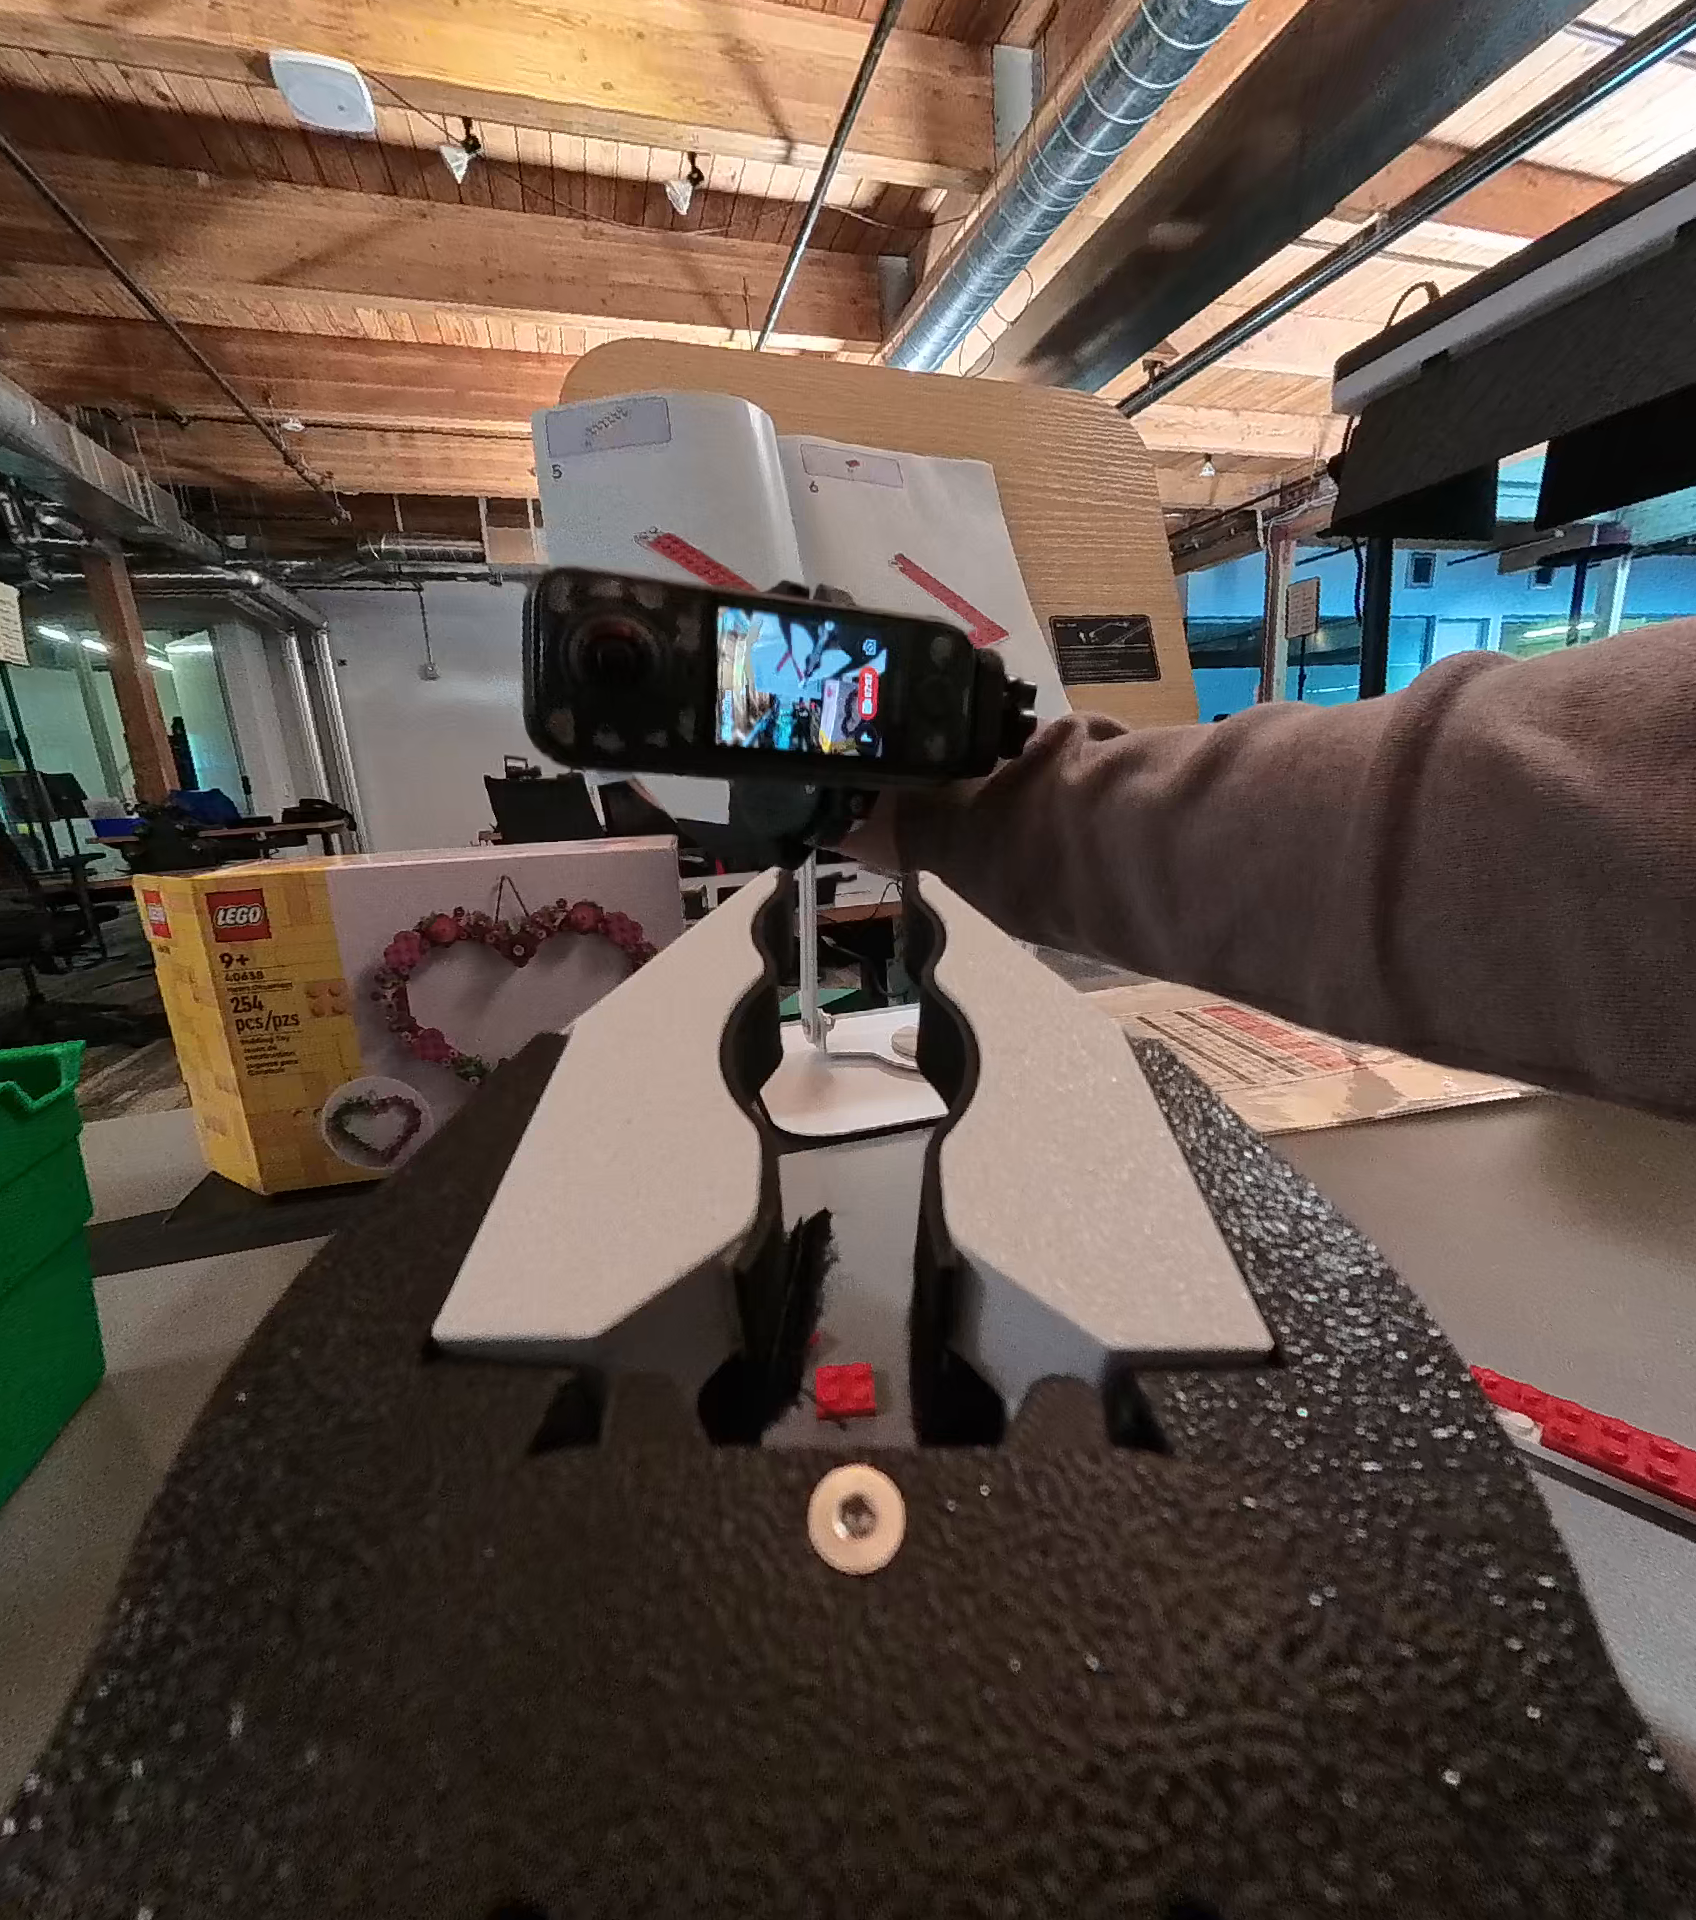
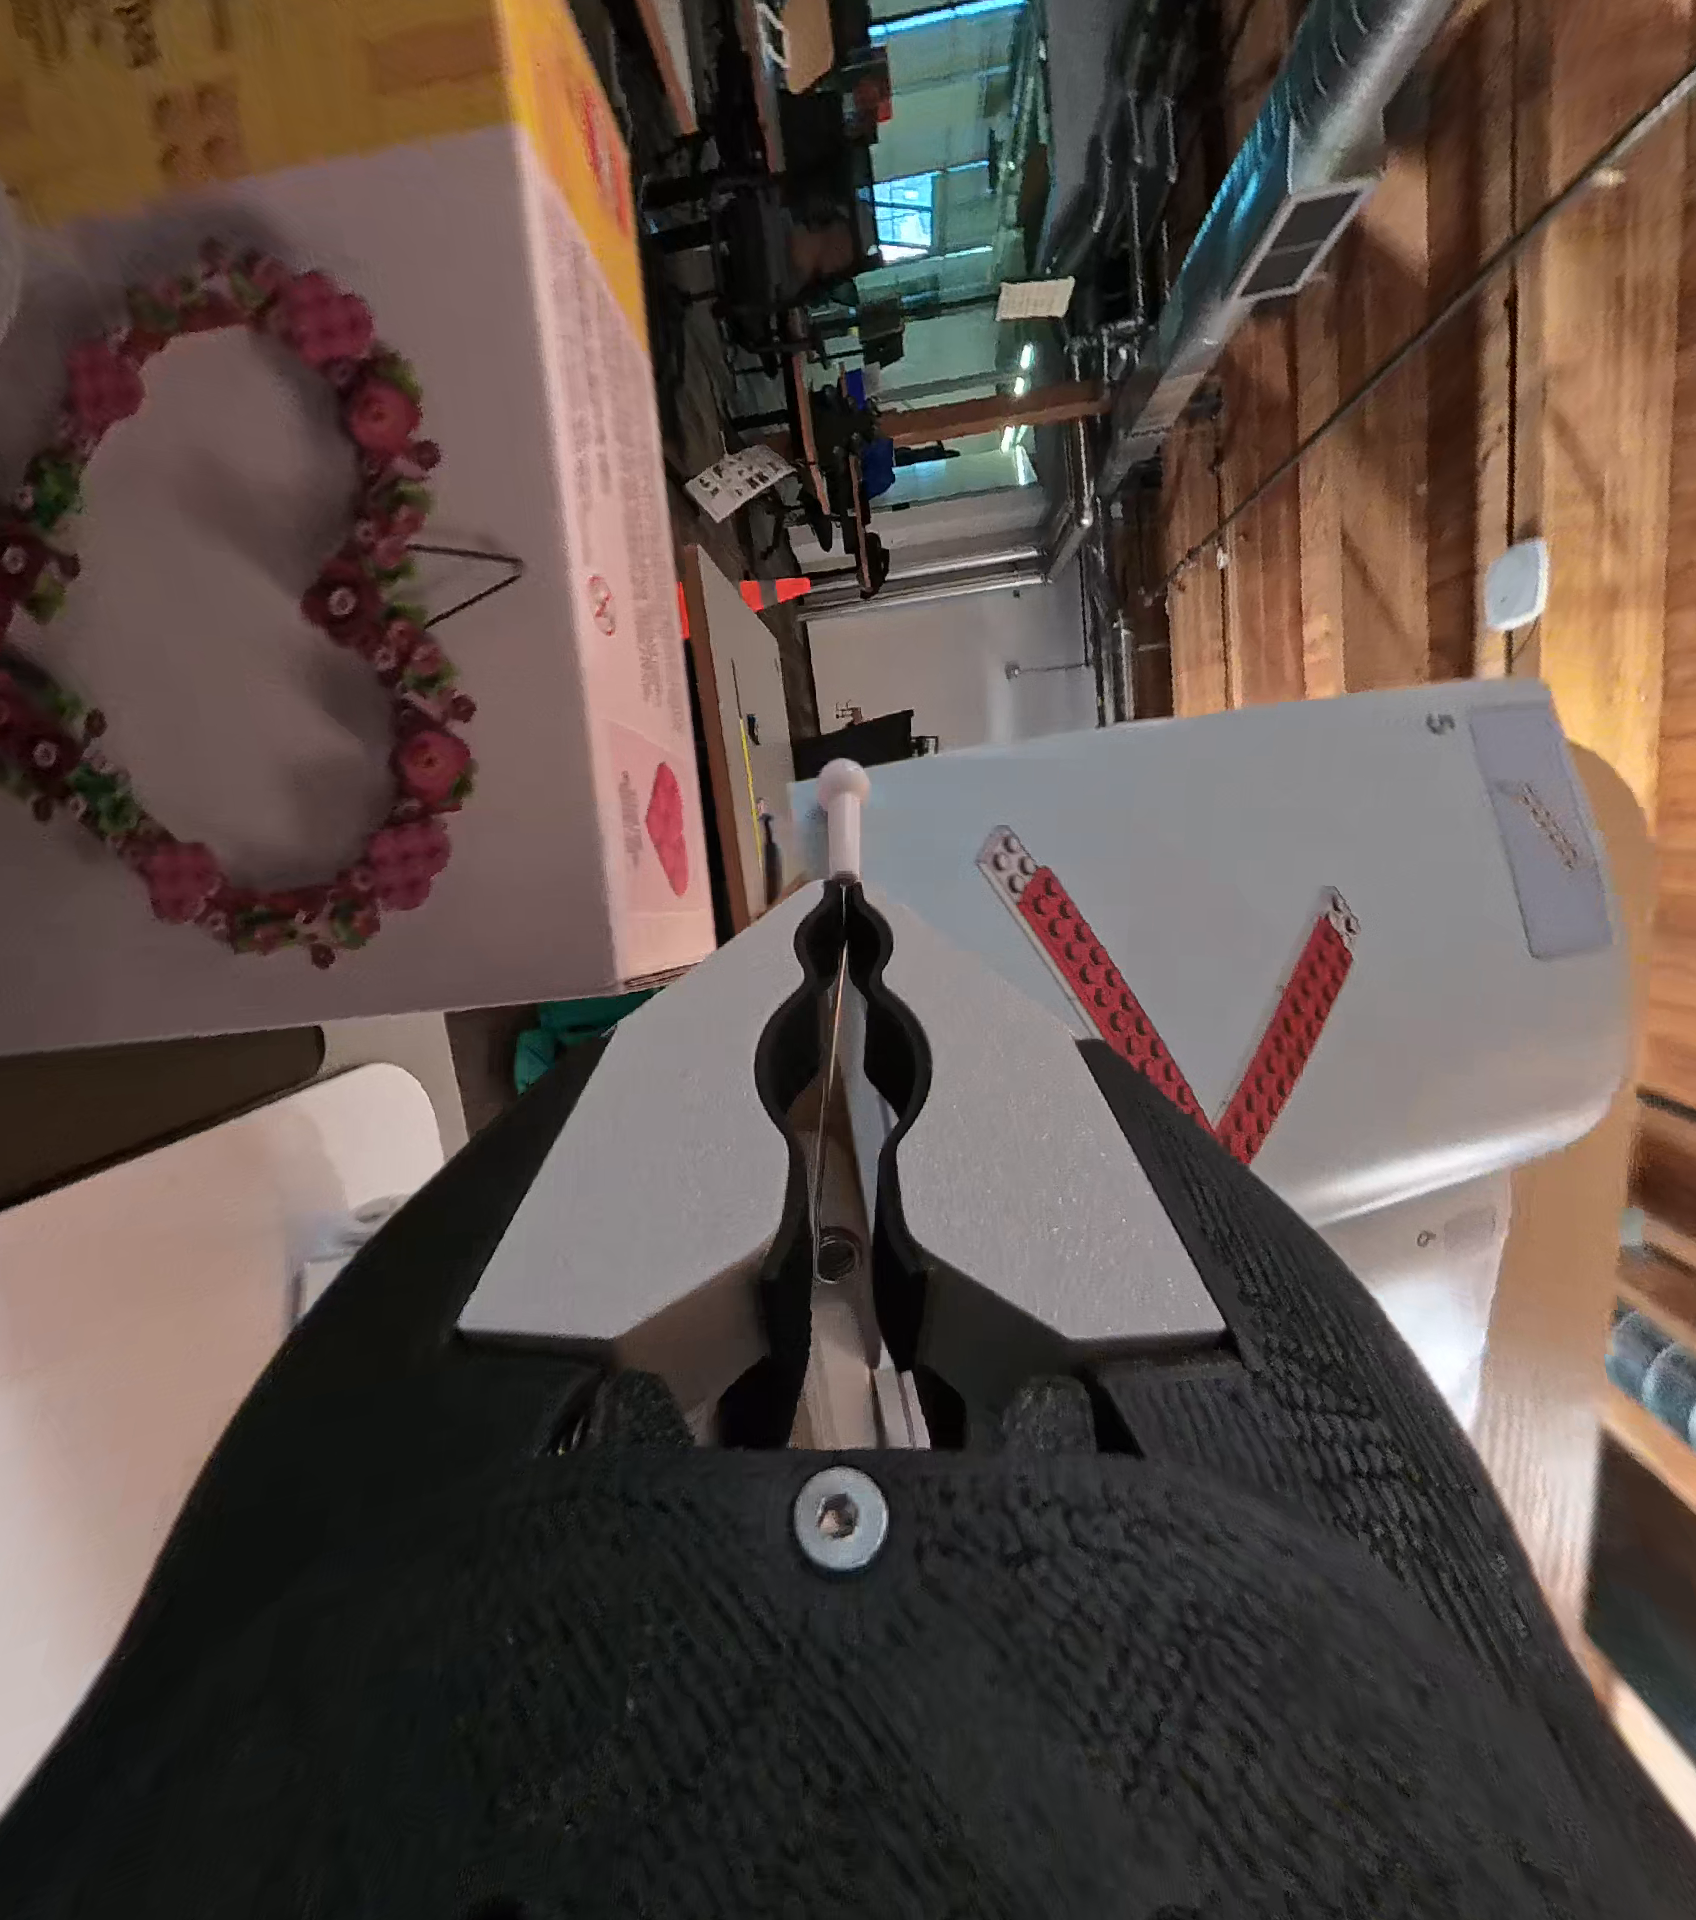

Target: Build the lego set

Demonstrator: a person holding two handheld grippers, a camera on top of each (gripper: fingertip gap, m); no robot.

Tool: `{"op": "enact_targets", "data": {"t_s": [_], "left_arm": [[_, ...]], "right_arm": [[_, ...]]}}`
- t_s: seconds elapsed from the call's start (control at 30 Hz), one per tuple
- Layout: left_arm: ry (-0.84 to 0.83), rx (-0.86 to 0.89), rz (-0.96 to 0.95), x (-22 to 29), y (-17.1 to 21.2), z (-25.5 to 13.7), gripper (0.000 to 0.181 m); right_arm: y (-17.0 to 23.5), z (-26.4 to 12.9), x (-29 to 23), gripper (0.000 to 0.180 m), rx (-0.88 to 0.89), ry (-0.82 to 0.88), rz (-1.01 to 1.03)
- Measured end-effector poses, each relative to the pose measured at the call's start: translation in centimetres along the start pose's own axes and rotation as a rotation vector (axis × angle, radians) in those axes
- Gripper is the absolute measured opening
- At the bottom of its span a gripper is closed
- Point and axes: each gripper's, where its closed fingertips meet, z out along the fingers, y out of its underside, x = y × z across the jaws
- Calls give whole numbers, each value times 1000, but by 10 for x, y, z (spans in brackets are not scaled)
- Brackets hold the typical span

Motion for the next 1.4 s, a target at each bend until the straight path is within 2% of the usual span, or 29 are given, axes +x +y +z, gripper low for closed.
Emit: {"op": "enact_targets", "data": {"t_s": [0.43, 0.6, 0.8, 0.9, 1.03, 1.23, 1.4], "left_arm": [[10, -14, -1, 2, 3, 2, 16], [11, -19, -9, 3, 4, 2, 16], [-20, 6, -25, -4, -1, 1, 24], [53, 99, -24, 6, -18, -5, 7], [104, 144, 16, 22, -28, -8, 28], [64, 147, 19, 10, -29, -8, 27], [64, 115, 35, 11, -20, -6, 29]], "right_arm": [[2, -2, -21, 0, 23, -56, -390], [1, -4, -22, 0, 45, -61, -424], [-24, -33, -25, 18, 195, -44, -416], [-24, -55, -19, 21, 234, -25, -332], [-12, -87, -6, 17, 307, 12, -161], [18, -133, 40, 9, 406, 204, 110], [71, -130, 79, 6, 334, 345, 399]]}}
